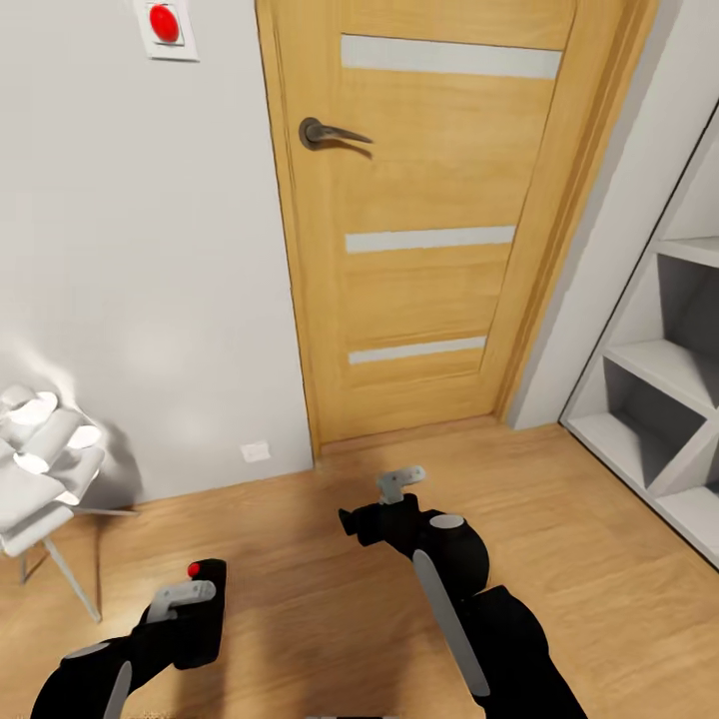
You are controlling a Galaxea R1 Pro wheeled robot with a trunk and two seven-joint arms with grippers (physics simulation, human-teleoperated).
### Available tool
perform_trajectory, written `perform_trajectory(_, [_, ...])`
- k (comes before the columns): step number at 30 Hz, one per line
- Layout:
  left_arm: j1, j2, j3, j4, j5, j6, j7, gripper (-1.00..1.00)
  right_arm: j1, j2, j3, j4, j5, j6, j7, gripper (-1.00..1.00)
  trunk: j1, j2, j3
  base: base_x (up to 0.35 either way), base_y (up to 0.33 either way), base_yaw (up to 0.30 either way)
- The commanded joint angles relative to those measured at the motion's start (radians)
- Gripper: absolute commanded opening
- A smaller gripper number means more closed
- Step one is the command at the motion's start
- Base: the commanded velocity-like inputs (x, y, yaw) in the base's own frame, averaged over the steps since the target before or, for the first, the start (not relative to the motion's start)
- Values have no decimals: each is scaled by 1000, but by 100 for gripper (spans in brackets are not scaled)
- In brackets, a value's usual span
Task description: Attach the digital camera to the camera tripod in the bedroom.
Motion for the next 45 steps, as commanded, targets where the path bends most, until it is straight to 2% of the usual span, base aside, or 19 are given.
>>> perform_trajectory(1, [-1, -1, 2, -1, -8, 4, -10, -100, -1, -1, 1, -1, -10, 4, -9, 100, -1, 0, 3, 0, 0, 283])
perform_trajectory(12, [-3, -1, 0, 20, -7, 6, -16, -100, -1, -3, -1, -1, -9, 8, 47, 100, -6, 2, 46, 0, 0, 283])
perform_trajectory(26, [-4, -1, 1, 25, -8, 5, -15, -100, -1, -4, -1, -1, -9, 8, 60, 100, -12, 6, 100, 0, 0, 267])
perform_trajectory(45, [-4, -1, 2, 25, -9, 4, -8, -100, -1, -4, -1, -1, -9, 8, 62, 100, -20, 10, 173, 0, 0, 34])
